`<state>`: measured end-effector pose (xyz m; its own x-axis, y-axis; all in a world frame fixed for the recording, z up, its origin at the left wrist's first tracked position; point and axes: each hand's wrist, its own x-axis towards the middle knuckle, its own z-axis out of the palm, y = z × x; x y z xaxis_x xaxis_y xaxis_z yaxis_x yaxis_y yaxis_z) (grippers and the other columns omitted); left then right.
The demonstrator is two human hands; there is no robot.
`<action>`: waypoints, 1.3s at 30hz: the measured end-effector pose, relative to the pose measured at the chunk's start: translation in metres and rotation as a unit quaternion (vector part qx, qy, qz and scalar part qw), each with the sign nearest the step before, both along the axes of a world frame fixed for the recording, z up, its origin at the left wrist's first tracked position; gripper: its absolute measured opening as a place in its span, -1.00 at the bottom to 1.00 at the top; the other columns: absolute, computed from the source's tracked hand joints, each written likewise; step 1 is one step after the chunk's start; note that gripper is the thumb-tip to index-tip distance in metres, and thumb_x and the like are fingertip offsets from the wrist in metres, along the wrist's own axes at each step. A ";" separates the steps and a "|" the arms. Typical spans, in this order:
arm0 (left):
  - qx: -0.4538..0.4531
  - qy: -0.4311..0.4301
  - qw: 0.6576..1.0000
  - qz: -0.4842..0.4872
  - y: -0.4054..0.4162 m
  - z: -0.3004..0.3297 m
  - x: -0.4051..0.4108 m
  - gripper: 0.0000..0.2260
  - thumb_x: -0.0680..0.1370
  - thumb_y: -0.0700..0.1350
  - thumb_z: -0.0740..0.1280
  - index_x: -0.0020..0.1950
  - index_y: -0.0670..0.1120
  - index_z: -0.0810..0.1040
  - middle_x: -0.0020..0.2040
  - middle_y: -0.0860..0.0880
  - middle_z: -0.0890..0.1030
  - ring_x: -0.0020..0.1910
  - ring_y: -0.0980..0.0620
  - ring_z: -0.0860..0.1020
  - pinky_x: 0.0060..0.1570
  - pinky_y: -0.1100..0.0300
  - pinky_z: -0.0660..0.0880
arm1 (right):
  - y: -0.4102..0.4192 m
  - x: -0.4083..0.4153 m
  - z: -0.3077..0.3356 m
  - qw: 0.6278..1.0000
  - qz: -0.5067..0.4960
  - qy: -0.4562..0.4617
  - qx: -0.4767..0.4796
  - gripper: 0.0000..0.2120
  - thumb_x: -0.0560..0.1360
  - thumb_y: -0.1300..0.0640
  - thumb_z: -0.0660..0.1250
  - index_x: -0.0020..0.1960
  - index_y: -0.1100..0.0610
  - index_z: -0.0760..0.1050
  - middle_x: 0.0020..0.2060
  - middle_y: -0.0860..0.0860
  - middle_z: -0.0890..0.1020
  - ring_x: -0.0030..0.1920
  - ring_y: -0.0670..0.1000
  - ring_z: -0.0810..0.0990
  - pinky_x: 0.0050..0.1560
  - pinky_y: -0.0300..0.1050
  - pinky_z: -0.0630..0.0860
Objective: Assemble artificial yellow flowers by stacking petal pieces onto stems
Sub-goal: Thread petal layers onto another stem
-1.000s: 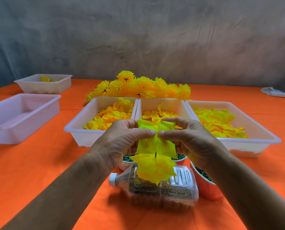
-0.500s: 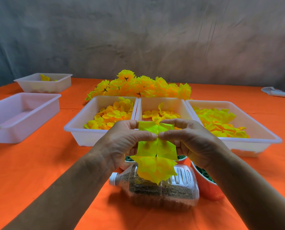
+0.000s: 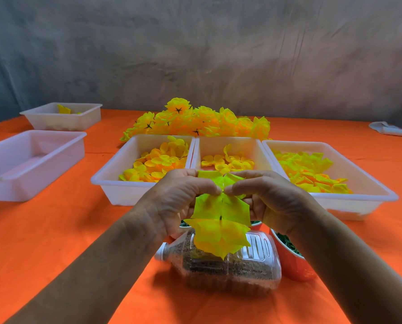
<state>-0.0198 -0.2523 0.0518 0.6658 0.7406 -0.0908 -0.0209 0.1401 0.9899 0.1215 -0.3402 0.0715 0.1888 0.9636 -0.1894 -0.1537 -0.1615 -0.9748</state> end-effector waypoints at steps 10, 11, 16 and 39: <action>0.001 0.030 0.999 -0.039 0.000 0.003 0.001 -0.90 0.18 -0.14 0.46 -0.32 -0.01 0.68 -0.23 -0.11 0.57 -0.08 -0.11 0.44 0.01 -0.07 0.36 | 0.001 -0.001 0.000 0.996 0.012 0.079 -0.042 -0.72 0.41 0.43 0.28 0.06 0.18 0.46 -0.30 0.16 0.66 -0.40 0.05 0.64 -0.35 -0.09 0.60; 0.005 0.031 0.999 -0.037 0.000 0.003 0.001 -0.91 0.21 -0.15 0.45 -0.33 0.00 0.68 -0.26 -0.08 0.59 -0.13 -0.09 0.49 0.00 -0.04 0.40 | 0.001 -0.001 -0.001 0.996 0.013 0.079 -0.040 -0.72 0.41 0.43 0.28 0.07 0.18 0.47 -0.29 0.16 0.66 -0.41 0.05 0.65 -0.37 -0.09 0.61; 0.009 0.040 0.998 -0.041 0.002 -0.001 0.003 -0.71 0.44 -0.28 0.33 -0.43 -0.02 0.67 -0.37 -0.01 0.62 -0.31 0.03 0.56 -0.16 0.10 0.50 | 0.001 -0.004 -0.001 0.999 -0.001 0.037 -0.023 -0.77 0.41 0.44 0.29 -0.03 0.17 0.52 -0.36 0.12 0.65 -0.46 0.01 0.63 -0.48 -0.20 0.56; 0.016 0.033 0.998 -0.058 0.010 -0.002 0.004 -0.92 0.22 -0.16 0.42 -0.45 0.01 0.65 -0.40 0.03 0.62 -0.40 0.10 0.60 -0.40 0.23 0.52 | 0.004 -0.006 -0.004 0.999 -0.024 0.026 -0.012 -0.79 0.40 0.40 0.30 -0.06 0.15 0.53 -0.35 0.10 0.62 -0.50 -0.01 0.60 -0.51 -0.20 0.53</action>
